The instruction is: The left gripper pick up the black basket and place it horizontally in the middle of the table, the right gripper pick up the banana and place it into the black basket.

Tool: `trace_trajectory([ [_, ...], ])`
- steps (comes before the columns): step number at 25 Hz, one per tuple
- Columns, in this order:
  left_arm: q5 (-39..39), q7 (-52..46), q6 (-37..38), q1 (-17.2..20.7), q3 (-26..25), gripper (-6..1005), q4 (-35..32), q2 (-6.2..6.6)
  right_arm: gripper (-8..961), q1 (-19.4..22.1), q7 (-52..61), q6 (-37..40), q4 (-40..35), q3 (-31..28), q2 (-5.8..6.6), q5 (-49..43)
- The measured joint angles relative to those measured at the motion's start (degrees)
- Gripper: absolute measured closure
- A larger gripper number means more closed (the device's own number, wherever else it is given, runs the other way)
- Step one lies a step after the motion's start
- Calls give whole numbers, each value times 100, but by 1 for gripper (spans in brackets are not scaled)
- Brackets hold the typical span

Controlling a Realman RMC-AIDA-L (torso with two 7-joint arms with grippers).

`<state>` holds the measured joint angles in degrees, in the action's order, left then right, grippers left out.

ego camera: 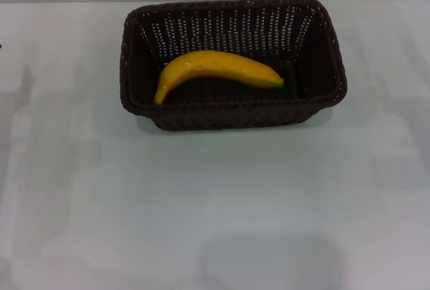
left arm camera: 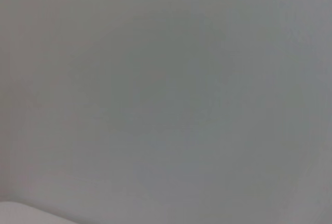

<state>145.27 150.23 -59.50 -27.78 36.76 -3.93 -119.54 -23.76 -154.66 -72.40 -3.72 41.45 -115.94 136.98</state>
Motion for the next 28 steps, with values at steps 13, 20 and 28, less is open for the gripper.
trace_trajectory([
  [13,14,1,10,-115,-5,105,45,8,138,-164,36,42,-9,3,17,-6],
  [20,-8,16,23,-131,6,105,61,3,138,-190,42,58,-10,4,19,-6],
  [28,-5,-11,36,-150,16,105,121,2,138,-156,46,58,2,5,10,-5],
])
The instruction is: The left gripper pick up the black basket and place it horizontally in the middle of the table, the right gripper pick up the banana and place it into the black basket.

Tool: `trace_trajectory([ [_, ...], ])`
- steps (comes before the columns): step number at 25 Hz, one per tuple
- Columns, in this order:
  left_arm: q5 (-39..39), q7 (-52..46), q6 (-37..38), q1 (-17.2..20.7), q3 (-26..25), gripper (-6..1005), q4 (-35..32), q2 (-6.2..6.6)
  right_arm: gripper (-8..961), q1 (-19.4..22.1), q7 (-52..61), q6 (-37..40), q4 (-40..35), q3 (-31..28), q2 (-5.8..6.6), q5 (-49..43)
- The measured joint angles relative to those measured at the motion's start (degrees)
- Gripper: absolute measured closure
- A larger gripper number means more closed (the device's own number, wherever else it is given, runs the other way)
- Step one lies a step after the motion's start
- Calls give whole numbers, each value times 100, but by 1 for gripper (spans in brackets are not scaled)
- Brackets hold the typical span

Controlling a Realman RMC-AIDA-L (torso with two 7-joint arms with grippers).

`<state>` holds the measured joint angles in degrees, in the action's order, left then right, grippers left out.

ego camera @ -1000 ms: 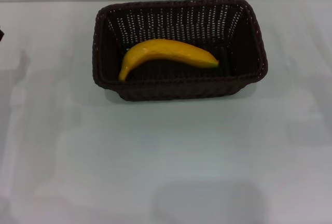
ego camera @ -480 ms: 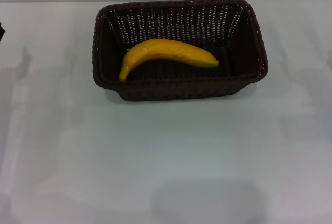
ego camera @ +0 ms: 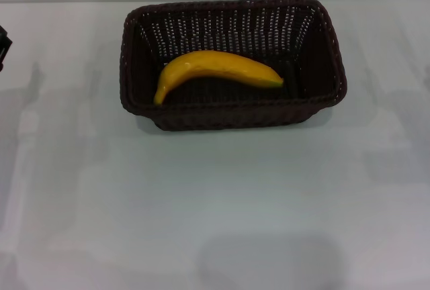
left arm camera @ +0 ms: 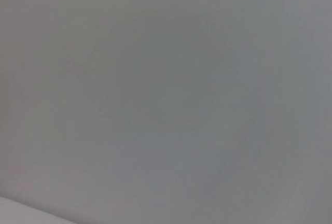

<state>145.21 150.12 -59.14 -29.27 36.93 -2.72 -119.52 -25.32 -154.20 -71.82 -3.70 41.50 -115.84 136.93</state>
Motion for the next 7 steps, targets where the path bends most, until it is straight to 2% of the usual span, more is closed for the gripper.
trace_trajectory([
  [7,5,-150,-43,12,-10,105,18,-1,138,44,3,-47,42,1,-10,0],
])
